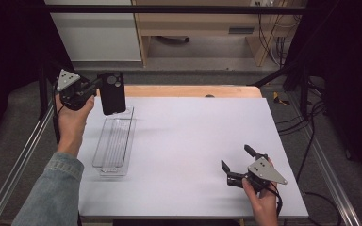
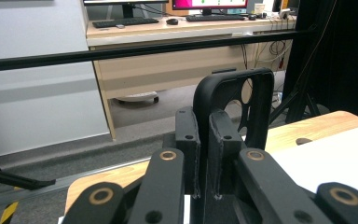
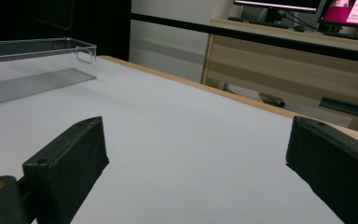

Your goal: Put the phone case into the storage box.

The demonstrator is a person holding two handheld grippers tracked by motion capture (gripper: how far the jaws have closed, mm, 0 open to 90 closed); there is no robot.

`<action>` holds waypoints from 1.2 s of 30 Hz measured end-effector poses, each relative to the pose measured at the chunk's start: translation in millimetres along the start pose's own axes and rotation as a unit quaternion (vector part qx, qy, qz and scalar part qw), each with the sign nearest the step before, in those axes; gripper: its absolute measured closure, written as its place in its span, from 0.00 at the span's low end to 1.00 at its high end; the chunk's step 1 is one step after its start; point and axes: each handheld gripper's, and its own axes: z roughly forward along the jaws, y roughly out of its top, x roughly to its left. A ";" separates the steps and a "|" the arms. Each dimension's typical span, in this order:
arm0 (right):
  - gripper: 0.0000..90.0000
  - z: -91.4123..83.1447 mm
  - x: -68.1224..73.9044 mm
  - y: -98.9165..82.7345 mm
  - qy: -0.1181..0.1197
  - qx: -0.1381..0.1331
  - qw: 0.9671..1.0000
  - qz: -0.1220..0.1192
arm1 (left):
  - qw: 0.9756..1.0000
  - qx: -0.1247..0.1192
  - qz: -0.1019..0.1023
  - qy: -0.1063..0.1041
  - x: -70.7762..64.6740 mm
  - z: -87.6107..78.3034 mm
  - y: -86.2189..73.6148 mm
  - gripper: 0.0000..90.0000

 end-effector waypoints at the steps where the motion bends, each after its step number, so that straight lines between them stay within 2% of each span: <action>1: 0.06 -0.1 -0.2 -0.1 0.000 0.000 1.000 0.001 | 1.000 0.000 -0.001 0.000 0.2 0.0 -0.8 0.93; 10: 0.06 0.0 0.6 -0.1 -0.001 -0.001 1.000 0.002 | 1.000 0.002 -0.008 0.002 4.9 5.3 -4.8 0.93; 26: 0.06 -0.1 -1.5 -0.9 -0.001 -0.001 1.000 0.002 | 1.000 0.016 -0.004 0.006 8.5 12.9 -11.6 0.93; 36: 0.06 0.2 -0.9 -1.2 0.001 0.001 1.000 0.000 | 1.000 0.029 -0.004 0.004 6.2 24.1 -24.2 0.93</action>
